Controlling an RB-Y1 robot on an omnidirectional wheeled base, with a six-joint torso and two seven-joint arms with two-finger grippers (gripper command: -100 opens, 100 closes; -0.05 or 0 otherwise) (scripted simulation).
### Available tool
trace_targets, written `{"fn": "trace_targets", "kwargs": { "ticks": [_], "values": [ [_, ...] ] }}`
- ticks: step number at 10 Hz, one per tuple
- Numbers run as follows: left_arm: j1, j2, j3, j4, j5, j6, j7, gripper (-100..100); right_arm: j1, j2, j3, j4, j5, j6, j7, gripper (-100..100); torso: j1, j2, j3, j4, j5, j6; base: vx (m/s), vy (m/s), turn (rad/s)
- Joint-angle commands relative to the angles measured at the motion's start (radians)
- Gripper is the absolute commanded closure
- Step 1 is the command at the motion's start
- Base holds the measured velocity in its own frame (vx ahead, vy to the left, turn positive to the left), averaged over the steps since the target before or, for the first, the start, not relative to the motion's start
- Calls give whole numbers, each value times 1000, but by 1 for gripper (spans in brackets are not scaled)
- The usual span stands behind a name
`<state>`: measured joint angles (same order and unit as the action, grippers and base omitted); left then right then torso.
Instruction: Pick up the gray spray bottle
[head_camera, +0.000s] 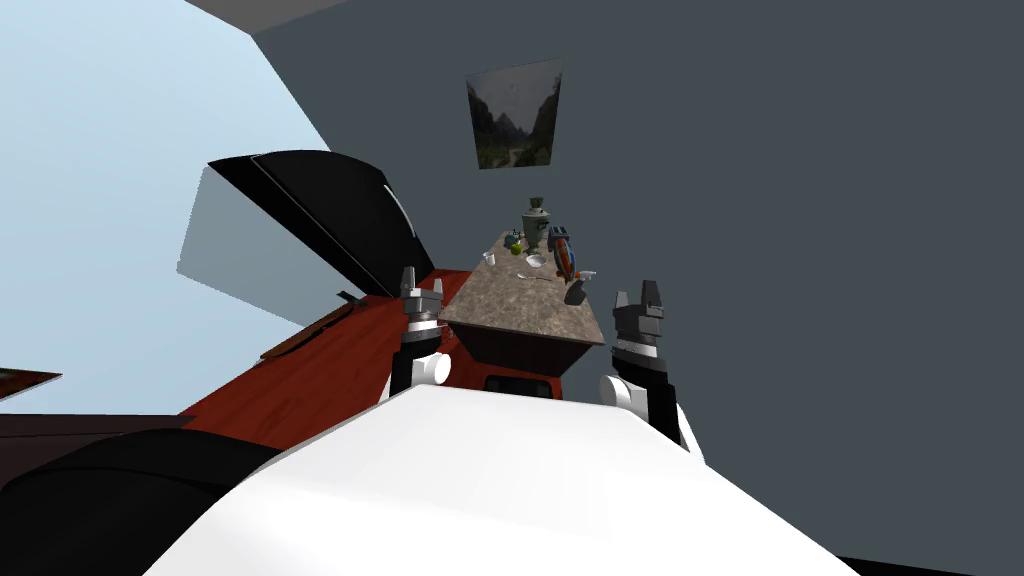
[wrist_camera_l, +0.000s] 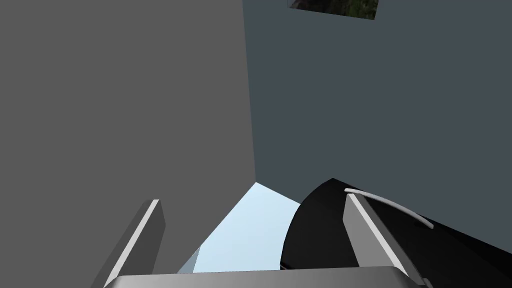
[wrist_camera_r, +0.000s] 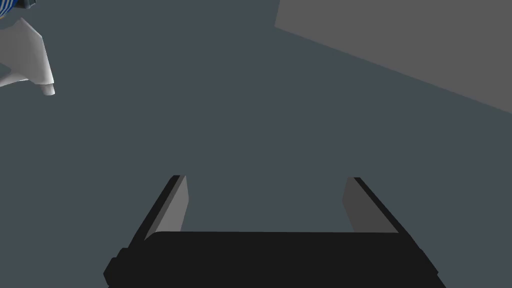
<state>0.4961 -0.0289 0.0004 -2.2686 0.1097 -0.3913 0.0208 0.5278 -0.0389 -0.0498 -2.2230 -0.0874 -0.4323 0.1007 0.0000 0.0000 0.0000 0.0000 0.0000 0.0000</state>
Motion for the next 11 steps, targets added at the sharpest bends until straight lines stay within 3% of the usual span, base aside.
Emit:
{"fn": "trace_targets", "kwargs": {
  "ticks": [1, 11],
  "values": [
    [0, 0, 0, 0, 0, 0, 0, 0, -6, -18, -11, 22, 28, 16, 6, -100, 0, 0, 0, 0, 0, 0, -4, 32, 76],
    [0, 0, 0, 0, 0, 0, 0, 0, -62, -124, -121, 207, 296, 169, 59, -100, 6, 0, 0, 0, 1, 0, -7, 93, 95]
  ]
}}
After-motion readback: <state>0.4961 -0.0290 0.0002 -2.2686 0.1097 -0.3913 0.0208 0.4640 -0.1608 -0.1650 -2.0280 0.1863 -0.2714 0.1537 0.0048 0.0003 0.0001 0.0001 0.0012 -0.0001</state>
